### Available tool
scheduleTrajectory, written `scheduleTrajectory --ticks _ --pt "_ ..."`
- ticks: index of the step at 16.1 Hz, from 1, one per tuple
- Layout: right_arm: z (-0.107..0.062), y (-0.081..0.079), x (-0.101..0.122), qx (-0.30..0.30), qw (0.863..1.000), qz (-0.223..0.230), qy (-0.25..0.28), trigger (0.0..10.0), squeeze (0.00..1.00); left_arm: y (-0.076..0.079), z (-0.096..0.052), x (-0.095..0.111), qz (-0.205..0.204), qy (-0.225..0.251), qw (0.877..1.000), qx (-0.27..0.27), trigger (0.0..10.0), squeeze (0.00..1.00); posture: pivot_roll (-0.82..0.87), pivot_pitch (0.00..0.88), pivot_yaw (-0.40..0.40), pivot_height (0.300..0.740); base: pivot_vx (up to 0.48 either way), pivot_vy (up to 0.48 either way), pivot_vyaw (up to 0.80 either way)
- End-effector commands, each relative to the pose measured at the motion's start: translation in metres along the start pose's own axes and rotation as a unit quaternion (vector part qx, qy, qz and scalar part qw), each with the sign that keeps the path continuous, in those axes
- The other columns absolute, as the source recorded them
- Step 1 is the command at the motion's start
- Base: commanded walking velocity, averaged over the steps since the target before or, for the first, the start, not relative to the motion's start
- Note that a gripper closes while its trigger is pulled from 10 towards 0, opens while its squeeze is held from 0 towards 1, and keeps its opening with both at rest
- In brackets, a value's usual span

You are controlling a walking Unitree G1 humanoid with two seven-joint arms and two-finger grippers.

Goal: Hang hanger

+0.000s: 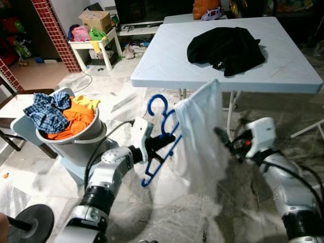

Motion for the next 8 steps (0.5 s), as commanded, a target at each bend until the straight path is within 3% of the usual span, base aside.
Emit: scheduleTrajectory --ticks 1,4,5,6,7,8 --pt "0.000 -0.017 0.009 0.061 0.998 0.009 0.004 10.0 1.00 0.004 -0.003 0.012 0.015 0.011 1.000 -0.021 0.0 0.00 -0.18 0.000 0.151 0.740 0.000 0.000 0.00" --pt "-0.003 -0.015 0.015 0.088 0.995 0.047 -0.005 10.0 0.96 0.002 -0.003 0.014 0.022 0.003 0.999 -0.027 0.0 0.00 -0.18 0.000 0.156 0.740 0.000 0.000 0.00" --pt "-0.001 -0.013 0.016 0.084 0.996 0.042 -0.005 10.0 0.71 0.006 0.000 0.018 0.023 0.004 0.999 -0.036 0.0 0.00 -0.19 0.000 0.158 0.740 0.000 0.000 0.00" --pt "0.001 -0.013 0.016 0.076 0.996 0.040 -0.007 10.0 0.62 0.009 0.002 0.019 0.023 0.006 0.999 -0.045 0.0 0.00 -0.19 0.000 0.158 0.740 0.000 0.000 0.00" --pt "0.004 -0.014 0.016 0.062 0.997 0.051 -0.015 10.0 0.10 0.016 0.006 0.022 0.023 0.008 0.998 -0.061 0.0 0.00 -0.19 0.000 0.162 0.740 0.000 0.000 0.00" --pt "0.007 -0.017 0.016 0.059 0.997 0.051 -0.019 10.0 0.00 0.021 0.007 0.023 0.020 0.011 0.997 -0.072 0.0 0.00 -0.19 0.000 0.162 0.740 0.000 0.000 0.00"
Point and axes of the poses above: a point about 5 cm out from each wrist's last joint towards the gripper, its own z axis pointing out of the wrist towards the gripper, its own x axis along the axis of the wrist's last joint, y = z × x, the point moved 4 cm from there along z, pointing out of the wrist towards the gripper, and after that the axes turned 10 degrees about -z, right-handed, at the moved point
